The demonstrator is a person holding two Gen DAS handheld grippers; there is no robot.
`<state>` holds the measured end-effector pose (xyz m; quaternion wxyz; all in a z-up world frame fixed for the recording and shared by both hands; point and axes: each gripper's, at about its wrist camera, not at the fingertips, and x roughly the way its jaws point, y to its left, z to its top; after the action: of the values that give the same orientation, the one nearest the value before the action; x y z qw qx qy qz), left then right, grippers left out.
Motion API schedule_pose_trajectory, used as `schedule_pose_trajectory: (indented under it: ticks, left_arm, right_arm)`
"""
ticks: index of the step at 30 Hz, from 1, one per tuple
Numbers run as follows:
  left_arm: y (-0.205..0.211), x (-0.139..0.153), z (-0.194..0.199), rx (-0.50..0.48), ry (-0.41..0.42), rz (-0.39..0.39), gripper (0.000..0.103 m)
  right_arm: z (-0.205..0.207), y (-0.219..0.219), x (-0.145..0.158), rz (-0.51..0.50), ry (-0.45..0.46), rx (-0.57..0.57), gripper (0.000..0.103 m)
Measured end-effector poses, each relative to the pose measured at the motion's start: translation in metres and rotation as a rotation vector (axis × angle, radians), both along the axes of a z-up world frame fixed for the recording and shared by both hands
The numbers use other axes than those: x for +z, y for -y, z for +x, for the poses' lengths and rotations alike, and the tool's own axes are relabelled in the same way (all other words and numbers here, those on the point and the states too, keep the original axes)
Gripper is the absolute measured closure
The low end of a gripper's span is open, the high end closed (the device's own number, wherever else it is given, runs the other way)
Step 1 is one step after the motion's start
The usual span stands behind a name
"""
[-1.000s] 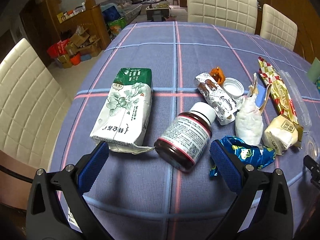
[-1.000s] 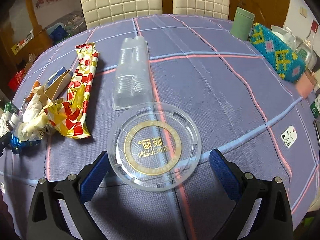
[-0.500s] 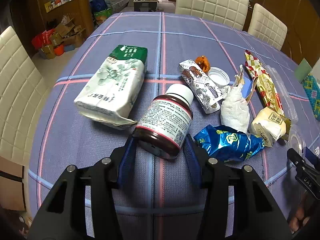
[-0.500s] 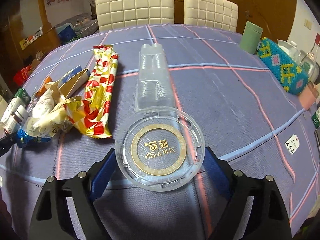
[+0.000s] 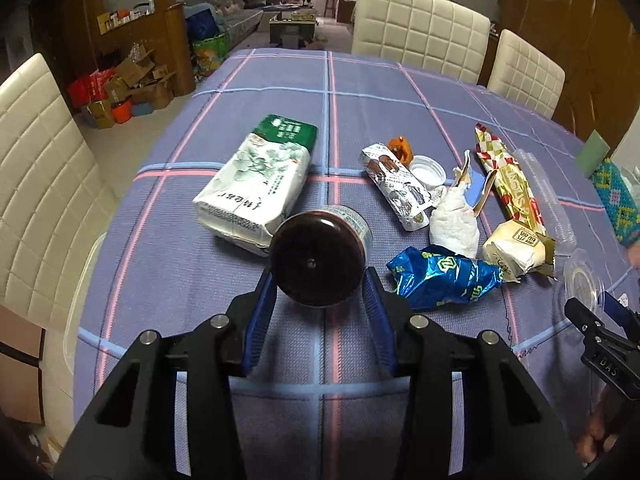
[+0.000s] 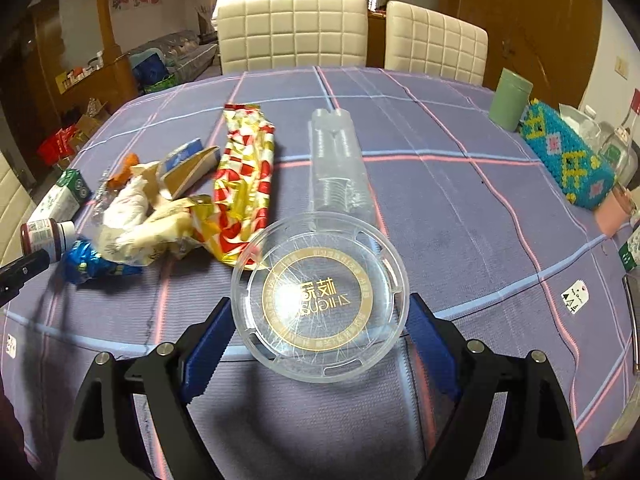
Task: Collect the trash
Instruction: 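Grasp the clear plastic lid with the right gripper while the left grasps the dark bottle, then carry the dark bottle with the left gripper to the clear bin and release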
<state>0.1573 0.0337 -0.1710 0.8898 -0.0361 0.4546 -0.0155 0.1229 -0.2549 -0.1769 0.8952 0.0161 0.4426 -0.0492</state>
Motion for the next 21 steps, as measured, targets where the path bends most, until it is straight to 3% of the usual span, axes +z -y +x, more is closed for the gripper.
schedule_pose_trajectory:
  ticks: [6, 8, 9, 10, 14, 15, 16, 21]
  left_arm:
    - [-0.004, 0.004, -0.009, -0.014, 0.014, -0.008, 0.058]
    - [-0.003, 0.0, -0.007, -0.008, -0.002, 0.007, 0.036]
    - [-0.004, -0.002, -0.007, 0.003, 0.001, -0.002, 0.011]
    - [-0.005, -0.002, -0.008, 0.01, 0.019, -0.012, 0.006]
    - [0.0, 0.005, -0.008, 0.015, 0.08, 0.044, 0.006]
    - [0.001, 0.005, -0.005, 0.015, 0.079, 0.056, 0.011]
    - [0.001, 0.003, -0.002, 0.008, 0.063, 0.054, 0.017]
    - [-0.004, -0.018, 0.002, 0.004, -0.029, 0.05, 0.019]
  right_arm:
    - [-0.001, -0.012, 0.002, -0.008, 0.007, 0.024, 0.02]
    - [0.0, -0.013, 0.001, -0.005, 0.003, 0.029, 0.02]
    - [0.0, -0.013, 0.001, -0.005, 0.002, 0.03, 0.02]
    - [0.0, -0.013, 0.0, -0.006, 0.0, 0.03, 0.02]
    - [0.003, -0.011, -0.003, -0.008, -0.002, 0.028, 0.02]
    - [0.003, -0.01, -0.003, -0.005, -0.003, 0.027, 0.02]
    - [0.004, -0.01, -0.004, -0.004, -0.004, 0.026, 0.02]
    - [0.007, -0.01, -0.008, 0.001, -0.014, 0.028, 0.02]
